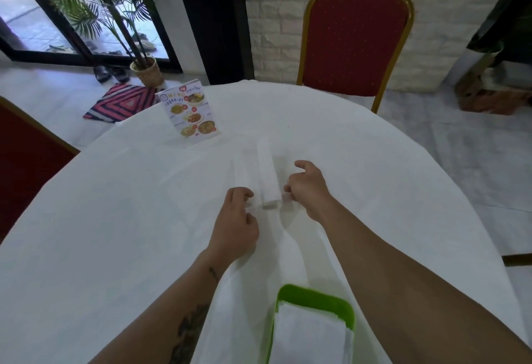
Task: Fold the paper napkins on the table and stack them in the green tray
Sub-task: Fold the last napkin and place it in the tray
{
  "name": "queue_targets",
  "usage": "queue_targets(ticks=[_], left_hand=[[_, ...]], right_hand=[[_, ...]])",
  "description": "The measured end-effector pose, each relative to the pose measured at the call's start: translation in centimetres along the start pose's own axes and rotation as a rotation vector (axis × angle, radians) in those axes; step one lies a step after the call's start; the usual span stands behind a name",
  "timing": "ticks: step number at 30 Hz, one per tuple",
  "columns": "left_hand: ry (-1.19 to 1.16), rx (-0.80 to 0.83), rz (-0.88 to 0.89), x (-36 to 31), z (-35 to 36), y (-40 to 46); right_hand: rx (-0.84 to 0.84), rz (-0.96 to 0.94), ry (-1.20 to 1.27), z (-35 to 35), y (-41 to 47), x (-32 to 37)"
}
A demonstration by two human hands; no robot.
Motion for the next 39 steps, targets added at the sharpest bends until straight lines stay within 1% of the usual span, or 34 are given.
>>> queue_targets(ticks=[3,7,11,13,16,19,21,24,28,30,33,37,39], left_hand=[[-0.012,0.003,0.008,0.1,-0.3,-0.1],[-0.015,-0.038,-0.014,0.3,-0.9,-0.2],[-0.002,-0.075,-0.013,1.0,-1.1,-0.5],[0.017,-0.084,-0.014,1.1,-1.3,-0.7],[0.103,-0.063,-0.014,1.5,-1.3,-0.8],[0.262,0.032,-0.002,1.9,-0.9,-0.9],[0.312,0.064,0.013,1.8,-0.7,-1.1],[0.320,0.062,0.006,1.5,-0.8,-1.3],[0.339,0.061,0.026,1.3,-0.9,-1.8],[0.343,0.060,0.029,1.3,-0.9,-2.1],[0.329,0.059,0.027,1.3,-1.0,-2.4],[0.304,0.060,0.012,1.3,-1.1,-2.5],[0.293,0.068,0.007,1.3,-1.1,-2.4]], right_hand=[[0.044,0.001,-0.161,0.4,-0.1,-0.1],[0.136,-0.083,-0.364,1.7,-1.2,0.4],[0.055,-0.195,-0.537,2.9,-1.7,0.6],[0.018,-0.211,-0.586,3.4,-1.7,0.7],[0.005,-0.180,-0.510,3.8,-1.7,0.8],[0.009,-0.127,-0.374,4.1,-1.3,0.6],[0.009,-0.112,-0.314,4.5,-1.3,0.6],[0.010,-0.101,-0.316,4.9,-1.1,0.6],[-0.041,-0.180,-0.403,5.7,-0.9,0.4],[-0.043,-0.175,-0.386,6.1,-0.8,0.3],[-0.015,-0.066,-0.237,6.6,-0.6,0.6],[0.008,0.017,-0.168,7.2,-0.4,0.5],[0.021,0.028,-0.155,7.4,-0.1,0.3]])
Point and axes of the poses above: each hand's wrist, its own y-axis towards the middle knuckle, its own z-axis out of the palm, x = y × z, the point moved 4 cm from there along y, towards the middle knuckle, and after that the axes turned 3 degrees about y, right-handed, at the moved point
